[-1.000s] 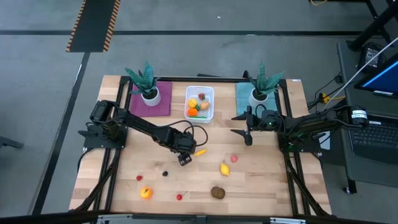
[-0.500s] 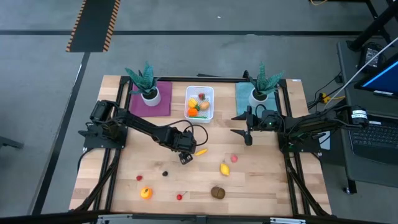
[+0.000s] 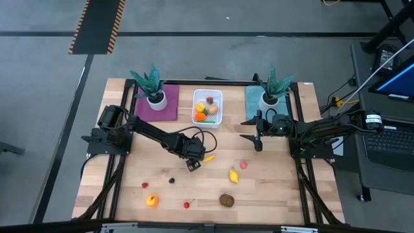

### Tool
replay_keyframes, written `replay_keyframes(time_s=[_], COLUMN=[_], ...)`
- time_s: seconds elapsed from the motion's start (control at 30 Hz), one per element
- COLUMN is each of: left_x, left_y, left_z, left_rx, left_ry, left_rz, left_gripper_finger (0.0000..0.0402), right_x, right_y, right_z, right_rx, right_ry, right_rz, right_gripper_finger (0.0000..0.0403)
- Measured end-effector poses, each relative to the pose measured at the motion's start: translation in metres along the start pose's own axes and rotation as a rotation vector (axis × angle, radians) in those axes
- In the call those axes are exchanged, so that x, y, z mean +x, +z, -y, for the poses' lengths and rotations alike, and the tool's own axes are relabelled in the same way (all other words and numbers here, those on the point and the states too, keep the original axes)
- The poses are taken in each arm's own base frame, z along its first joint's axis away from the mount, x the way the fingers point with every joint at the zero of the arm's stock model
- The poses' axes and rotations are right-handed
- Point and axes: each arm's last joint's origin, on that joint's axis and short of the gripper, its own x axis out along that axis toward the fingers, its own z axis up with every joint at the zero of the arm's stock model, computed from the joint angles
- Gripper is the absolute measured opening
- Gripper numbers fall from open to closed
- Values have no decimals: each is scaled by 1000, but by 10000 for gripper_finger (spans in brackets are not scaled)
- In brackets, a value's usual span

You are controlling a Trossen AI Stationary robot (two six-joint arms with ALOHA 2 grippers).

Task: Pick and placing Produce into tupperware
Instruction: Put the red strawberry into the white bin

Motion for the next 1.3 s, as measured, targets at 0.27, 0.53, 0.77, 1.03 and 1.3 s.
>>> replay_keyframes(time_s=[0.27,0.53,0.77,1.03,1.3], left_x=[0,2,2,2,-2], left_y=[1,5,8,8,8], left_z=[-1,-6,-9,-9,-16], left_rx=[-4,-30,-47,-45,-51], left_ry=[1,-3,-26,-29,-26], left_rz=[1,-7,-27,-31,-83], left_gripper_finger=[246,195,173,179,181], right_x=[0,0,0,0,0], right_y=[0,0,0,0,0], right_z=[0,0,0,0,0], right_rx=[0,1,1,0,-1], right_ry=[0,0,0,0,0], right_rz=[-1,0,-1,0,-1], right_gripper_finger=[278,278,278,278,278])
